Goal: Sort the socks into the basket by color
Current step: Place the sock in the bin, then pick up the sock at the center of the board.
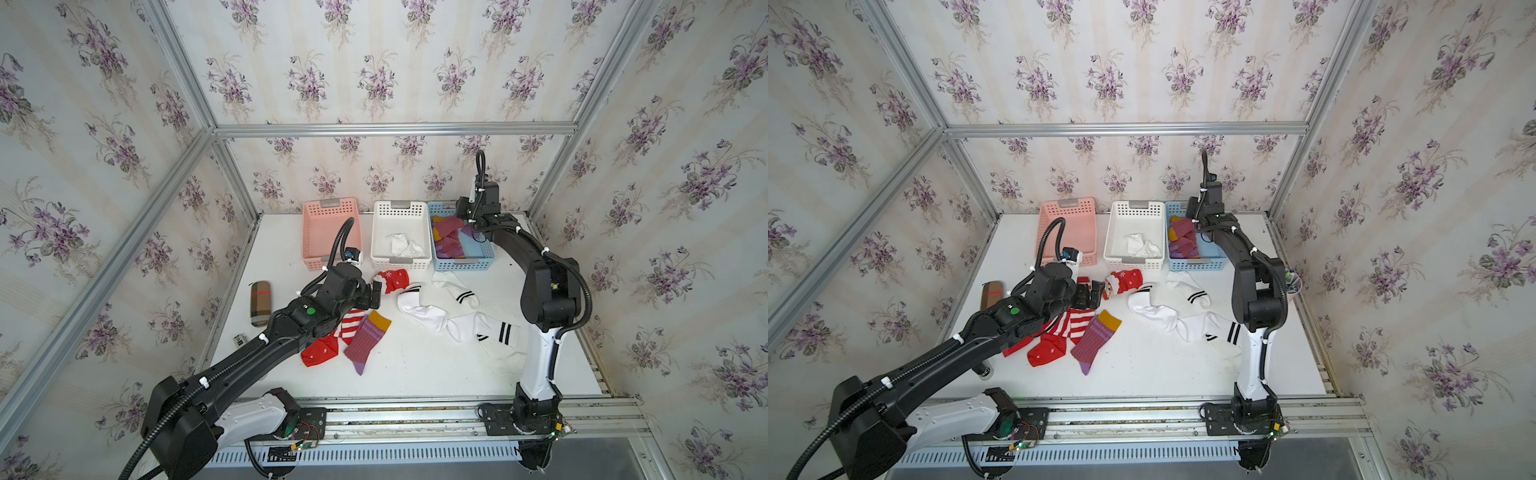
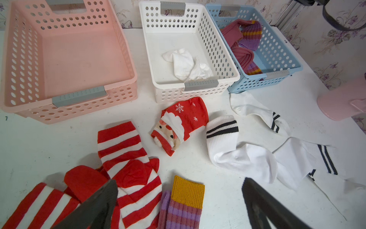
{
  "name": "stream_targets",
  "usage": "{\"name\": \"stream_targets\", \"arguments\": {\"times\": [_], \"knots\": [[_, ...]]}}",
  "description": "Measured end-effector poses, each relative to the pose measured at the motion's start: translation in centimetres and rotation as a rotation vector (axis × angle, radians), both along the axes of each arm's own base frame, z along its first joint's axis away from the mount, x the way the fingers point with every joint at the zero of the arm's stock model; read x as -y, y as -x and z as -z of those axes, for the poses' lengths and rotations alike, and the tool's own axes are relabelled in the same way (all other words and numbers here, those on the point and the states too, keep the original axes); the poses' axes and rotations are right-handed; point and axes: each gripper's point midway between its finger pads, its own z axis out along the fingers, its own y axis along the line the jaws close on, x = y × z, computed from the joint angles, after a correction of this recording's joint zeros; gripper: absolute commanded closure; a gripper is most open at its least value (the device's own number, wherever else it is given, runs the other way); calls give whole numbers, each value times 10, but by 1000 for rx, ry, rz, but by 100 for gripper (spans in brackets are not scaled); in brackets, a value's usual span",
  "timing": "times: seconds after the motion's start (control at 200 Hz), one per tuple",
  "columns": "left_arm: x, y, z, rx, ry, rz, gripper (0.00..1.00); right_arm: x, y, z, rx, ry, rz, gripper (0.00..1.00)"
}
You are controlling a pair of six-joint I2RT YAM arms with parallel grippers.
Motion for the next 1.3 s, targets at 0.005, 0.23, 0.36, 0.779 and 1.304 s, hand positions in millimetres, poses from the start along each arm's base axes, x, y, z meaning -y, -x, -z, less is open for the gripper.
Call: {"name": "stream_targets", "arguments": {"times": [0.005,0.23,0.36,0.779,1.304], "knots": [[0,0,0,-1,0,0,0,0,0,0,0,0,0,54],[1,-1,8,-20,-11,-2,0,0,37,-10,1,-33,-28,54],[2,-2,15,-38,-17,-6,1,-1,62,-5,-18,-59,-45,54],[-11,39,93,-246,-95,-61,7,-2,138,12,-54,-120,-76,53],[-4,72,154,-366,-167,-145,21,-18,183,36,-104,-189,-101,53]]}}
